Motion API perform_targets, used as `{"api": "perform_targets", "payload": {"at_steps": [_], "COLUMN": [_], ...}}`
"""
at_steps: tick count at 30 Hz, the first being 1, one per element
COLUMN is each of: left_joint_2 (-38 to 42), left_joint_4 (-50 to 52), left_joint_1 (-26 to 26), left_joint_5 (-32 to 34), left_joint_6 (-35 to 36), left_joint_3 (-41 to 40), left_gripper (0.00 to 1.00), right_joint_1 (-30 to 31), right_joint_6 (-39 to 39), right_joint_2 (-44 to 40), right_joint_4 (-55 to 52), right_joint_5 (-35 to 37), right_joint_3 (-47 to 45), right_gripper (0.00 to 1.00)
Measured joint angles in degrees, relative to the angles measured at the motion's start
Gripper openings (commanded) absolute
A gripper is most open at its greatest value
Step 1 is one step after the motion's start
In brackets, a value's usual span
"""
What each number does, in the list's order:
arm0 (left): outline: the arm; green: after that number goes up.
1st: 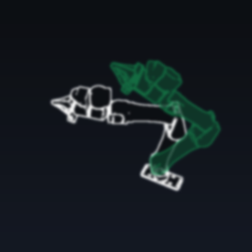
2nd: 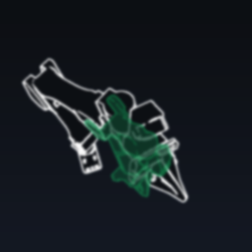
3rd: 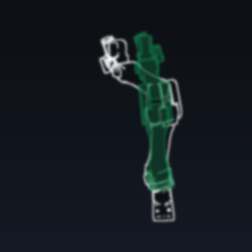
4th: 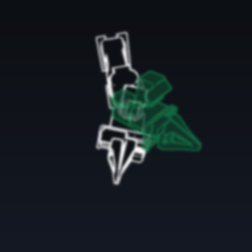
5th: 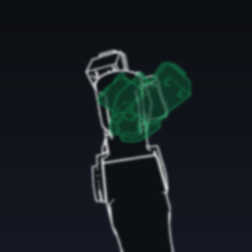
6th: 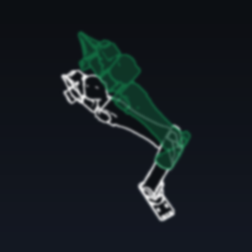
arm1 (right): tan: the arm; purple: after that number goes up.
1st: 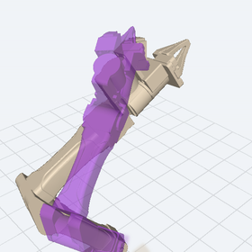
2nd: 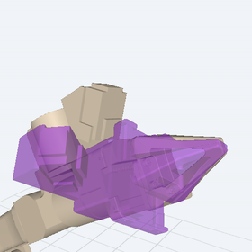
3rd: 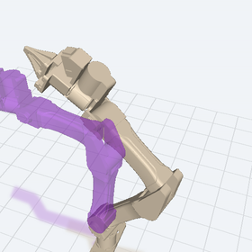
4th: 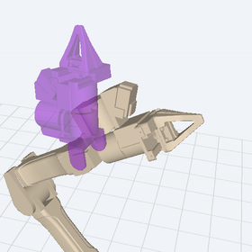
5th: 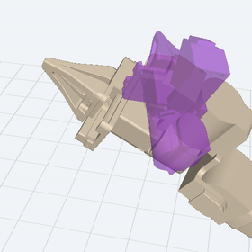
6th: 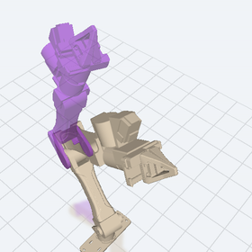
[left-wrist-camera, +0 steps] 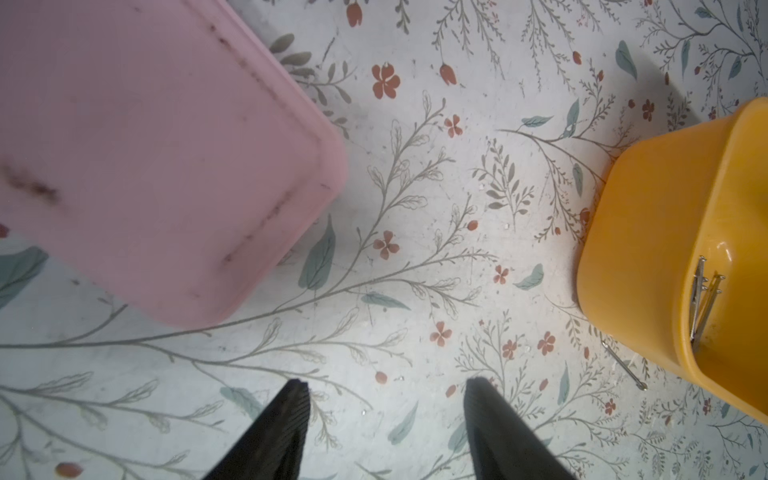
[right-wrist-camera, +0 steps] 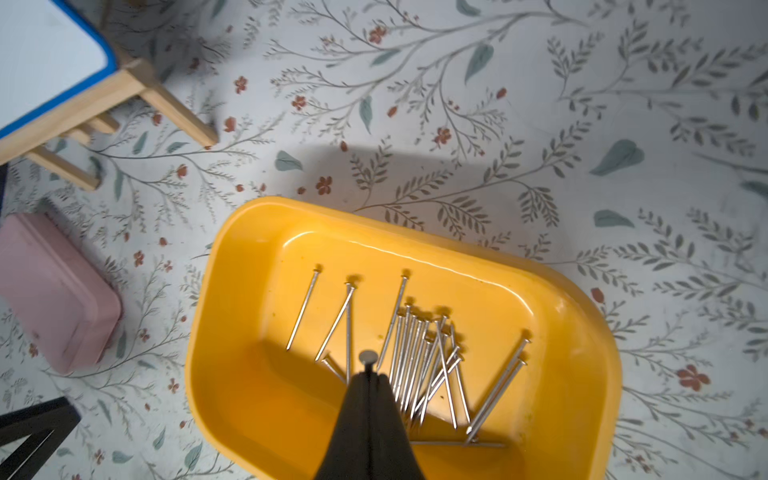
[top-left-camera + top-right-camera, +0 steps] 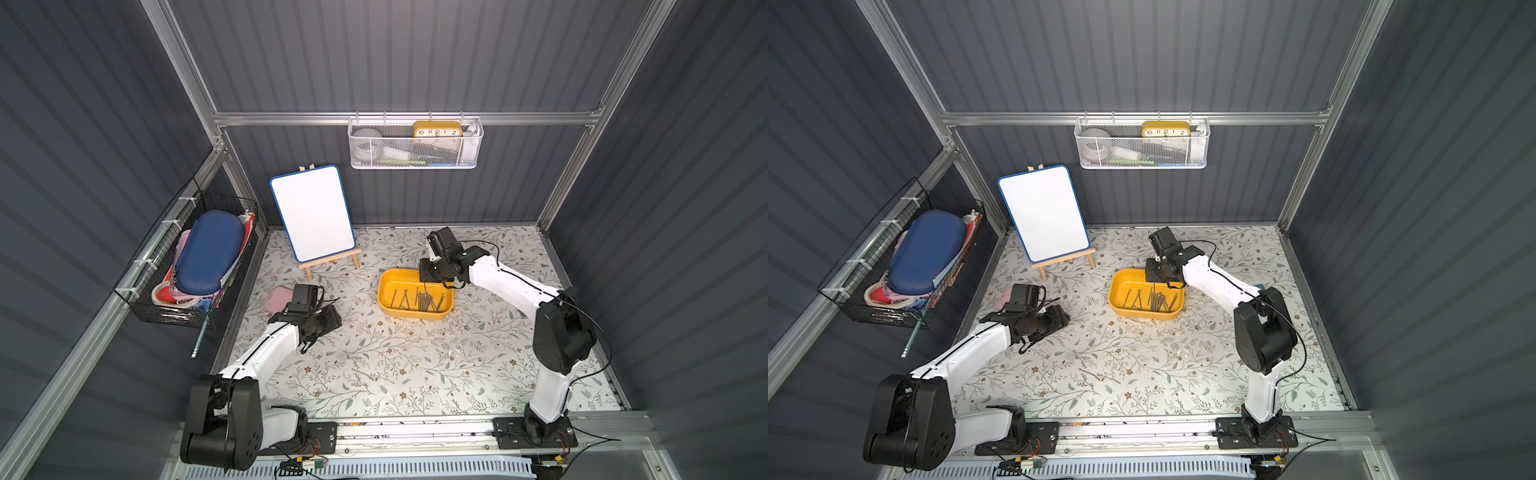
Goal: Put the nails on the desktop into the storage box
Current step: Place the nail in the storage box, then pick up the nail from the center of the board.
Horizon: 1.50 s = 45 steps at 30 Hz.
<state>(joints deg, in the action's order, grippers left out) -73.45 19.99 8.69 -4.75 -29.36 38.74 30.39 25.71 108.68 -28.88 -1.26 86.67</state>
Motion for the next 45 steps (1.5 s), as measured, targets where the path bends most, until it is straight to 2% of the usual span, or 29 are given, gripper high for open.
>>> {"api": "perform_targets", "payload": {"at_steps": [5, 8, 10, 15, 18, 21, 24, 29, 31, 36, 45], "left_joint_2": [0.0, 0.0, 0.0, 0.0, 0.0, 0.0, 0.0, 0.0, 0.0, 0.0, 0.0], "left_joint_4": [0.0, 0.0, 0.0, 0.0, 0.0, 0.0, 0.0, -0.1, -0.1, -0.1, -0.1], "left_joint_1": [0.0, 0.0, 0.0, 0.0, 0.0, 0.0, 0.0, 0.0, 0.0, 0.0, 0.0], "left_joint_5": [0.0, 0.0, 0.0, 0.0, 0.0, 0.0, 0.0, 0.0, 0.0, 0.0, 0.0], "left_joint_6": [0.0, 0.0, 0.0, 0.0, 0.0, 0.0, 0.0, 0.0, 0.0, 0.0, 0.0], "left_joint_3": [0.0, 0.0, 0.0, 0.0, 0.0, 0.0, 0.0, 0.0, 0.0, 0.0, 0.0], "left_gripper": [0.65, 0.65, 0.65, 0.65, 0.65, 0.65, 0.65, 0.65, 0.65, 0.64, 0.65], "right_joint_1": [0.0, -0.1, -0.2, 0.0, 1.2, 4.9, 12.2, 27.3, 30.8, 34.2, 36.5], "right_joint_6": [3.3, 4.2, 4.0, 2.2, 0.3, -3.0, -8.7, -18.6, -21.2, -26.2, -31.2], "right_joint_2": [4.0, 5.7, 6.2, 4.6, 0.7, -5.0, -9.1, -8.9, -7.7, -4.4, 1.8], "right_joint_4": [1.3, 1.3, 1.2, 1.7, 1.7, 1.8, 1.0, -0.7, -1.7, -3.3, -3.9], "right_joint_5": [0.3, 0.5, 0.3, -1.6, -3.4, -5.6, -6.9, -6.5, -6.1, -4.9, -3.8], "right_joint_3": [-3.3, -3.4, -3.4, -3.4, -3.5, -3.8, -4.2, -10.4, -13.2, -15.0, -10.2], "right_gripper": [0.00, 0.18, 0.24, 0.31, 0.33, 0.35, 0.36, 0.36, 0.36, 0.36, 0.36]}}
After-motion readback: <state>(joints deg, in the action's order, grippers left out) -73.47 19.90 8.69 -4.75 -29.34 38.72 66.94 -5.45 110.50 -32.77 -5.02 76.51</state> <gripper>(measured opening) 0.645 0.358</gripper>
